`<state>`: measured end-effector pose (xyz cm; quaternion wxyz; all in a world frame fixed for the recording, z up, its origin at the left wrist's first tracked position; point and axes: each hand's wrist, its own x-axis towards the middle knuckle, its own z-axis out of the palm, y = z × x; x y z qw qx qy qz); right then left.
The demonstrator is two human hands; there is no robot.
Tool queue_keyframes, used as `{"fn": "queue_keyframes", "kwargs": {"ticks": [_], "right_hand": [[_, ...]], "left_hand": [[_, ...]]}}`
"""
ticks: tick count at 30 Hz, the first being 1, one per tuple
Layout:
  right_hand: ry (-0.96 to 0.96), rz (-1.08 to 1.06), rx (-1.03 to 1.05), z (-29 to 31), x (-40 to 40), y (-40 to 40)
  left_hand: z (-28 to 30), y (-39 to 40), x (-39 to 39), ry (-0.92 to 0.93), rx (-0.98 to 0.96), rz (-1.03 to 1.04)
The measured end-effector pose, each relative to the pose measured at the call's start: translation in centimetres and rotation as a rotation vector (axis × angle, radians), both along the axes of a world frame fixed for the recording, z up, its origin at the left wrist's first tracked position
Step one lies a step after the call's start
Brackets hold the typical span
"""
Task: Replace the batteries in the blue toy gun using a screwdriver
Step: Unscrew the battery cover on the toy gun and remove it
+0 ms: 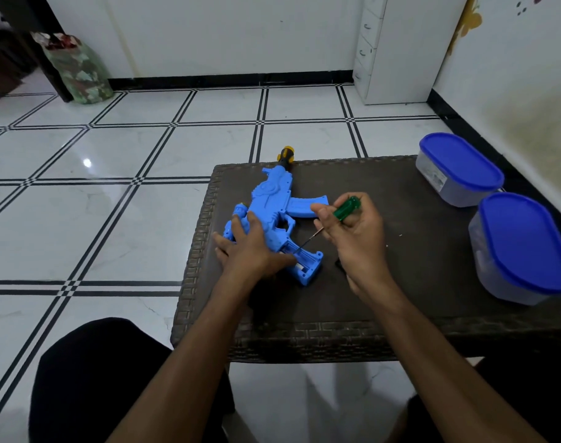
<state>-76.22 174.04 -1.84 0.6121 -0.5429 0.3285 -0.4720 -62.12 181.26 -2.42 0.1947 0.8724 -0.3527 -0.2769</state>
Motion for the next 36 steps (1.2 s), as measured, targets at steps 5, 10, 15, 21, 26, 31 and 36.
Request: {"fn": "queue_keyframes", "kwargs": {"ticks": [5,10,15,21,26,31,36], "right_hand": [[0.02,0.006,-0.013,-0.2,0.4,0.3],[0.031,0.058,-0.004,-0.6,1.1,0.7],[0.079,0.075,-0.081,-0.8,1.1,0.6],[0.098,0.128,-0.099,-1.0,1.0,0.3],[0.024,0.138,-0.008,-2.3,1.4,0.8],[0.125,0.158,-0.106,-2.0,2.3,0.2],[0.301,0.226,-0.2,-0.8,3.5,-1.2]], "left_hand": [[-0.5,0.7,0.9,0.009,-0.045,-0.037],[0.1,0.8,1.2,0.058,-0.068,-0.023],[-0.5,1.0,1.0,0.024,-0.119,-0.021],[-0.8,1.5,0.8,-0.056,-0.165,-0.066],[-0.9,2.0,0.6,-0.109,-0.227,-0.104],[-1.3,2.7,0.5,-0.099,-0.319,-0.079],[-0.8,3.5,-0.6,-0.208,-0.402,-0.101]]}}
